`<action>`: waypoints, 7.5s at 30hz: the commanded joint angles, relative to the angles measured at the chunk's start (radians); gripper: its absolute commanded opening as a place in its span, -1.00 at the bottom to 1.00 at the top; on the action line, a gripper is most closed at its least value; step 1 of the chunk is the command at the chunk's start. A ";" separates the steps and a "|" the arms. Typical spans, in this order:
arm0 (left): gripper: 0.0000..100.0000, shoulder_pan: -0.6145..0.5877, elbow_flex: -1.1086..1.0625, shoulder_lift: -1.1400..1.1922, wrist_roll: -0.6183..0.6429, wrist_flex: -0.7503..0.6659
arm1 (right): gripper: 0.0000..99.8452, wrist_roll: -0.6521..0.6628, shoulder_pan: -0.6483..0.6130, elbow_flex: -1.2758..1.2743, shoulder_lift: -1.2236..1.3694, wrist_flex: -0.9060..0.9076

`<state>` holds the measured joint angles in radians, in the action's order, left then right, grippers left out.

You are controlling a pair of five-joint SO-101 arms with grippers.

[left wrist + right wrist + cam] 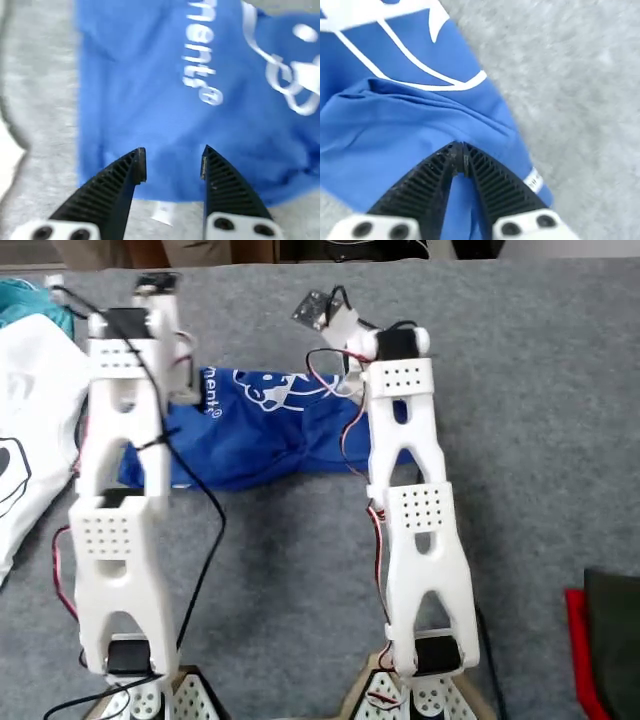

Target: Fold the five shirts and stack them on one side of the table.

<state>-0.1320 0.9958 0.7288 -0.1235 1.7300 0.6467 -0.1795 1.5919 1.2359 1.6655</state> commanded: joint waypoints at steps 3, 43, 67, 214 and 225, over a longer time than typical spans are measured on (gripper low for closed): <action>-0.61 -0.120 0.091 0.007 -0.025 -0.063 | -0.98 0.011 -0.013 0.064 -0.145 0.114; -0.80 -0.118 0.101 0.394 -0.466 -0.141 | -0.98 -0.038 -0.002 0.053 -0.271 0.120; -0.96 0.301 0.671 0.371 -0.334 0.012 | -0.98 -0.009 0.229 0.074 -0.489 0.115; -0.45 0.069 0.667 0.205 0.387 -0.035 | -0.99 -1.083 0.035 -0.685 -0.371 -0.150; -0.45 0.068 0.669 0.205 0.387 -0.008 | -0.99 -1.080 0.154 -0.516 -0.374 0.094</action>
<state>-0.0721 1.6218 1.0050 0.2570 1.7177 -0.4273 -0.0783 0.9935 0.8753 1.6947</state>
